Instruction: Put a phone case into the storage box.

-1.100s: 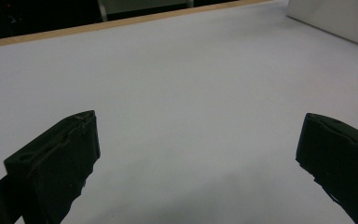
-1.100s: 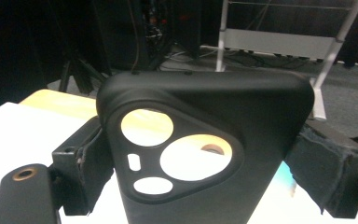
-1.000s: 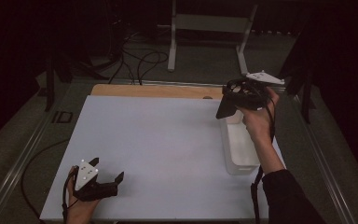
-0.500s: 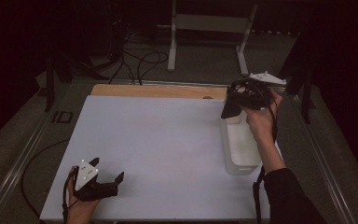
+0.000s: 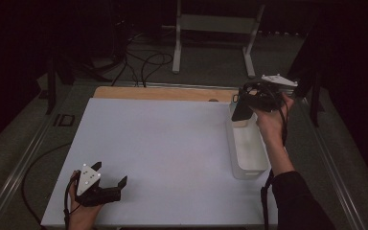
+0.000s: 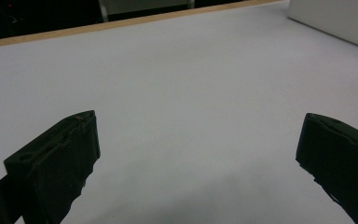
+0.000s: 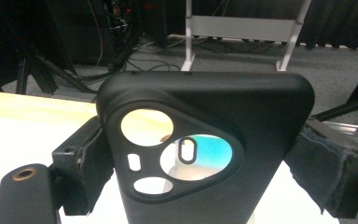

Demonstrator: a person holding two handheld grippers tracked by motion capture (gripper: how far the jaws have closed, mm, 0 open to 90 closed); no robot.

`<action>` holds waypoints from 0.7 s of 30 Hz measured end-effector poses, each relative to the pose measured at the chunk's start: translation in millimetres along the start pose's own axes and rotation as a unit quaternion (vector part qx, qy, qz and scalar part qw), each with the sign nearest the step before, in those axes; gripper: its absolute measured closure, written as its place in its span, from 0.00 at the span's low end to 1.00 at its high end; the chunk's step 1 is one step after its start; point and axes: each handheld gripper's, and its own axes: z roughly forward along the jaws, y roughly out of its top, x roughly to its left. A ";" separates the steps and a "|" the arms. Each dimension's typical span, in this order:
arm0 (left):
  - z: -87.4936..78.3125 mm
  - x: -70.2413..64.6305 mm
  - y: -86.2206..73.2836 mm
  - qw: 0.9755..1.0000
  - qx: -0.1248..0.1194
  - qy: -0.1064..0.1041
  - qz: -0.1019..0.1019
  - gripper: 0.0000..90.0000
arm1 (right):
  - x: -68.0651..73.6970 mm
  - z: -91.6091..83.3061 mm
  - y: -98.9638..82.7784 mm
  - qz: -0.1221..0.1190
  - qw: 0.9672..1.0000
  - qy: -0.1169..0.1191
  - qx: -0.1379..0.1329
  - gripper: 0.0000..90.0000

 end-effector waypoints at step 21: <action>-0.2 0.3 -0.1 1.000 -0.001 -0.001 -0.001 0.00 | -6.2 39.7 -21.4 0.012 0.998 -0.040 0.045 0.15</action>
